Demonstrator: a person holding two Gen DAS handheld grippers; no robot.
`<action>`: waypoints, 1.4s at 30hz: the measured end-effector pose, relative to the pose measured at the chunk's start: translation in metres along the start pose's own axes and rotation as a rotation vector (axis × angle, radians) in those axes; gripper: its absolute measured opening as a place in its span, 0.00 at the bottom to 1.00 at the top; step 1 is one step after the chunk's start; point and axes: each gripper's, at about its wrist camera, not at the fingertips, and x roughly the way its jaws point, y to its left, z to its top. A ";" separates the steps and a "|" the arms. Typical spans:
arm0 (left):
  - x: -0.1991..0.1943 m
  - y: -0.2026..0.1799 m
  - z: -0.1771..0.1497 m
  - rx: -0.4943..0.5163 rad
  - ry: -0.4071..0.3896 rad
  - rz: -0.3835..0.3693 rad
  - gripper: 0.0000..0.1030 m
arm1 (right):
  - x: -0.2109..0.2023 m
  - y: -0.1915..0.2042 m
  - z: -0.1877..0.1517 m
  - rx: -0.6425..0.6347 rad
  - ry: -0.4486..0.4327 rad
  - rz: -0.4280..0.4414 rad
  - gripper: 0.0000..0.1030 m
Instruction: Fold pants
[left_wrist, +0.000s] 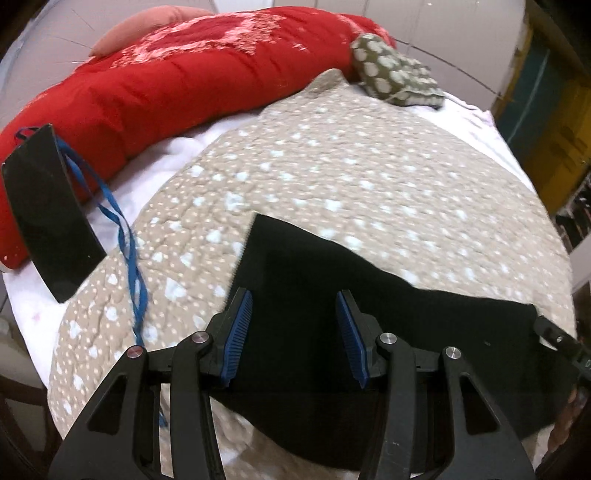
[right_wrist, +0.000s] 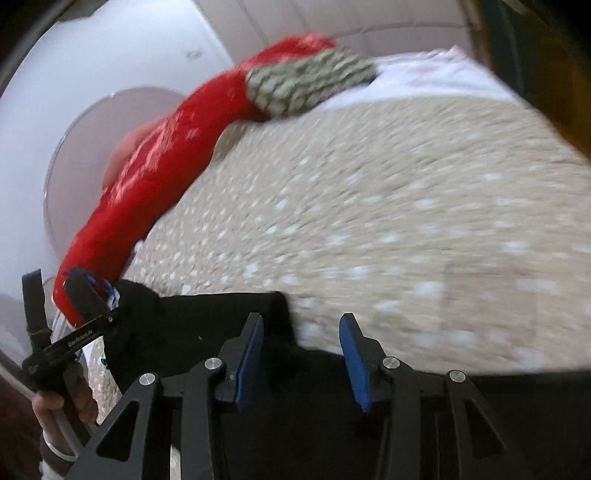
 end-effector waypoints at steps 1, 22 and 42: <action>0.002 0.003 0.000 -0.001 -0.007 0.013 0.46 | 0.014 0.004 0.002 -0.001 0.028 0.024 0.37; -0.032 0.020 -0.014 -0.036 -0.041 -0.036 0.65 | -0.015 0.039 -0.033 -0.168 -0.002 0.007 0.14; -0.044 -0.005 -0.048 0.047 -0.059 0.074 0.65 | -0.024 0.041 -0.073 -0.167 0.038 -0.070 0.26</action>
